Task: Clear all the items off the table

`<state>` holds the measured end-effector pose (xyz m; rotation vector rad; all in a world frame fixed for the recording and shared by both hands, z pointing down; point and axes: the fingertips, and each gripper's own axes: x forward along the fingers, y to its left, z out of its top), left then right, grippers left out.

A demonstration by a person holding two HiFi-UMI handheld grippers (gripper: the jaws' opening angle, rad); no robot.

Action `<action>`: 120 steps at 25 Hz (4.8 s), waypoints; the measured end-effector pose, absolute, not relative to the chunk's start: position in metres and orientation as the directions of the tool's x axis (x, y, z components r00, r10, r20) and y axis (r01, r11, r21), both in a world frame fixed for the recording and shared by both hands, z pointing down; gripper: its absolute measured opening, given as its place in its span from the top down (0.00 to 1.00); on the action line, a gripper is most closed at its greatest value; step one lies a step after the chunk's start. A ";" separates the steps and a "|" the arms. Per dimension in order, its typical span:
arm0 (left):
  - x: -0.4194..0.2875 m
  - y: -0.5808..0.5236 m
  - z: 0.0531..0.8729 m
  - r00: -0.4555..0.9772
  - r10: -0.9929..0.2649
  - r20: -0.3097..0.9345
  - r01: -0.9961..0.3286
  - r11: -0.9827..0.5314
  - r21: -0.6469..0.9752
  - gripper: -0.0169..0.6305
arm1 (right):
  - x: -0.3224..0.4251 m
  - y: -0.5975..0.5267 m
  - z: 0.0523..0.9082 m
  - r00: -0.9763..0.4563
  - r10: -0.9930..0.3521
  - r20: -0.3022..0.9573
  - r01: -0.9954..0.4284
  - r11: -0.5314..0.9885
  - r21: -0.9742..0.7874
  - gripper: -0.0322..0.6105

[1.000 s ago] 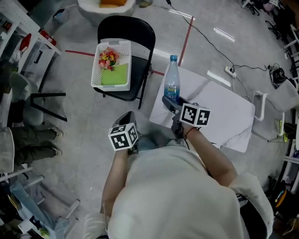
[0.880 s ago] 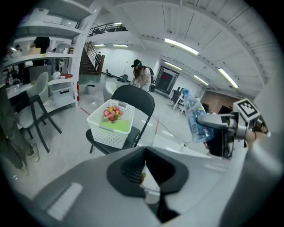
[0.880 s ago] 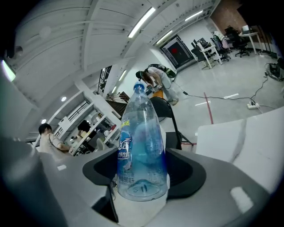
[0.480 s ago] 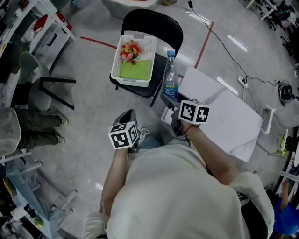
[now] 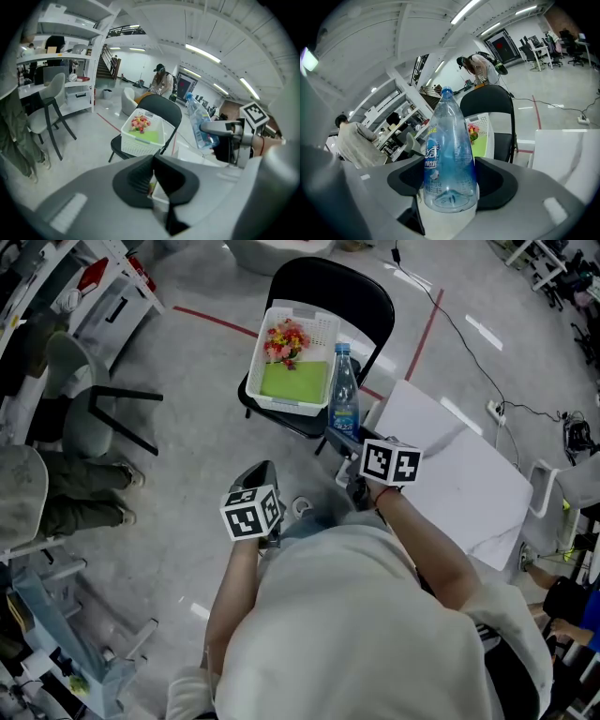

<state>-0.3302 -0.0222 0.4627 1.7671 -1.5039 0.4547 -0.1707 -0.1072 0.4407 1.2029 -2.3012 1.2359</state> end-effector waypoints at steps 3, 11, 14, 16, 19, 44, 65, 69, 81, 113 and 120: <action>-0.343 -0.025 0.464 0.241 -0.680 0.692 -0.947 -0.009 0.321 0.96 | -0.183 -0.114 0.443 -0.620 -0.538 0.571 -0.771 0.286 -0.568 0.44; -0.360 -0.036 0.462 0.237 -0.686 0.687 -0.943 0.008 0.333 0.96 | -0.201 -0.127 0.462 -0.606 -0.484 0.632 -0.785 0.237 -0.572 0.44; -0.362 -0.040 0.463 0.239 -0.688 0.685 -0.941 0.011 0.339 0.96 | -0.204 -0.134 0.472 -0.594 -0.464 0.657 -0.794 0.206 -0.572 0.44; -0.362 -0.042 0.464 0.239 -0.688 0.685 -0.939 0.016 0.343 0.96 | -0.204 -0.139 0.479 -0.586 -0.457 0.669 -0.799 0.187 -0.572 0.44; -0.364 -0.047 0.467 0.236 -0.686 0.688 -0.938 0.023 0.345 0.96 | -0.205 -0.150 0.488 -0.574 -0.451 0.684 -0.806 0.166 -0.568 0.44; -0.390 -0.131 0.496 0.239 -0.629 0.740 -0.932 0.066 0.357 0.96 | -0.237 -0.223 0.552 -0.542 -0.280 0.793 -0.841 0.185 -0.509 0.44; -0.388 -0.126 0.499 0.243 -0.624 0.743 -0.930 0.068 0.361 0.96 | -0.232 -0.229 0.527 -0.540 -0.371 0.755 -0.841 0.270 -0.469 0.53; -0.388 -0.126 0.495 0.242 -0.633 0.735 -0.930 0.064 0.362 0.96 | -0.236 -0.225 0.513 -0.557 -0.382 0.738 -0.830 0.299 -0.471 0.61; -0.382 -0.116 0.475 0.234 -0.666 0.708 -0.935 0.044 0.351 0.96 | -0.236 -0.208 0.486 -0.544 -0.442 0.713 -0.838 0.329 -0.435 0.95; -0.287 -0.060 0.442 0.323 -0.692 0.646 -0.937 -0.136 0.323 0.96 | -0.156 -0.103 0.428 -0.599 -0.573 0.559 -0.800 0.414 -0.434 0.95; -0.250 -0.053 0.432 0.360 -0.683 0.635 -0.929 -0.203 0.308 0.96 | -0.113 -0.088 0.422 -0.568 -0.619 0.542 -0.819 0.365 -0.442 0.95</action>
